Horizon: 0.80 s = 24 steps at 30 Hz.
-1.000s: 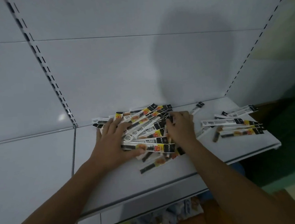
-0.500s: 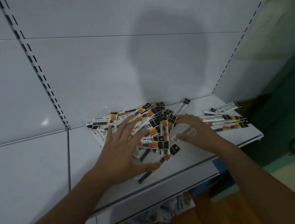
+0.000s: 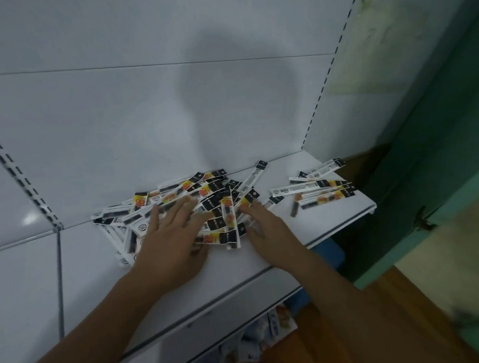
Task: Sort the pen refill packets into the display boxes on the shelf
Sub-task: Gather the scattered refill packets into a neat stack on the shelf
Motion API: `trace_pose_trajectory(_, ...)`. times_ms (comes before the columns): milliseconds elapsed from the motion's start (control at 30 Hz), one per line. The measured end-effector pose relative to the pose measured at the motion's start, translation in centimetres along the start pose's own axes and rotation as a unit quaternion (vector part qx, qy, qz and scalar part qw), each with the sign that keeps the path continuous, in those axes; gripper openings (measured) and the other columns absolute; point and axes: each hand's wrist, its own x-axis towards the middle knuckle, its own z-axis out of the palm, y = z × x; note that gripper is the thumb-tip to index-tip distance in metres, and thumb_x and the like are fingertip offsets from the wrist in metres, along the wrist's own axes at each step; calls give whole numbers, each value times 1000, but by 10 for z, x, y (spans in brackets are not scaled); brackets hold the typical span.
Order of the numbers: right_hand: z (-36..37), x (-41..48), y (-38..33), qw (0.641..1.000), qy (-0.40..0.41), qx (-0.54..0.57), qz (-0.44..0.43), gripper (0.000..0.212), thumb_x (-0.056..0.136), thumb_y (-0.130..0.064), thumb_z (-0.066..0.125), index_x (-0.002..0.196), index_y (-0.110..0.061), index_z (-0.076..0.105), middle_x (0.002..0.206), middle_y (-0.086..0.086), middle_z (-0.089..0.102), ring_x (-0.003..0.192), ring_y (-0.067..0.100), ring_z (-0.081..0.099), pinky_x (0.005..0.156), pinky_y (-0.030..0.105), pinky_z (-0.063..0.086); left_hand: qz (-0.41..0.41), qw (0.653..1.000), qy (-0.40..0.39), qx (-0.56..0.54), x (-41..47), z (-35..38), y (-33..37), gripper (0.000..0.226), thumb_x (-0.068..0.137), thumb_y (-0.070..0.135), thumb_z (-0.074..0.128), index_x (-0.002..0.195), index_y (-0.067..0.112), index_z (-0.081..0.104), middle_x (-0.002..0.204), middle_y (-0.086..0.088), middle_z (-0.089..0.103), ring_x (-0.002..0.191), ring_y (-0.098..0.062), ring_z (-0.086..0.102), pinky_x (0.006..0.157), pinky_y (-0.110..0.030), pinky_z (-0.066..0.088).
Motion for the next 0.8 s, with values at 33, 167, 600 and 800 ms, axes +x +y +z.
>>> trace_pose_trajectory(33, -7, -2, -3, 999, -3, 39, -4, 46, 105, -9, 53, 146, -30, 53, 159, -14, 34, 151, 1, 26, 118, 9, 24, 16, 1000, -6, 2, 3, 0, 6, 68, 92, 52, 61, 154, 42, 35, 172, 0, 24, 162, -23, 10, 127, -63, 1)
trace_pose_trajectory(167, -56, 1, 17, 997, 53, 38, -37, 36, 103, -7, 59, 131, -27, 67, 145, -14, 54, 134, -7, 47, 116, 16, 35, 58, 998, -31, -5, 11, 0, 30, 70, 95, 68, 50, 157, 48, 25, 174, 8, 11, 162, -18, 3, 128, -62, 0)
trace_pose_trajectory(600, -142, 47, 134, 989, 36, -140, 18, 54, 80, -71, 70, 126, -42, 67, 138, -14, 61, 131, 17, 52, 115, 53, 39, 2, 1000, -27, 1, 26, 18, 34, 57, 101, 44, 39, 158, 46, 35, 160, 15, 43, 156, -14, 29, 129, -56, 10)
trace_pose_trajectory(800, -91, 60, 98, 979, 15, -188, -77, 51, 85, -71, 64, 128, -44, 65, 138, -18, 55, 132, 15, 43, 108, 39, 26, -33, 999, -3, 16, 28, 23, 46, 65, 98, 77, 37, 154, 43, 42, 160, 22, 40, 156, -8, 25, 129, -59, 9)
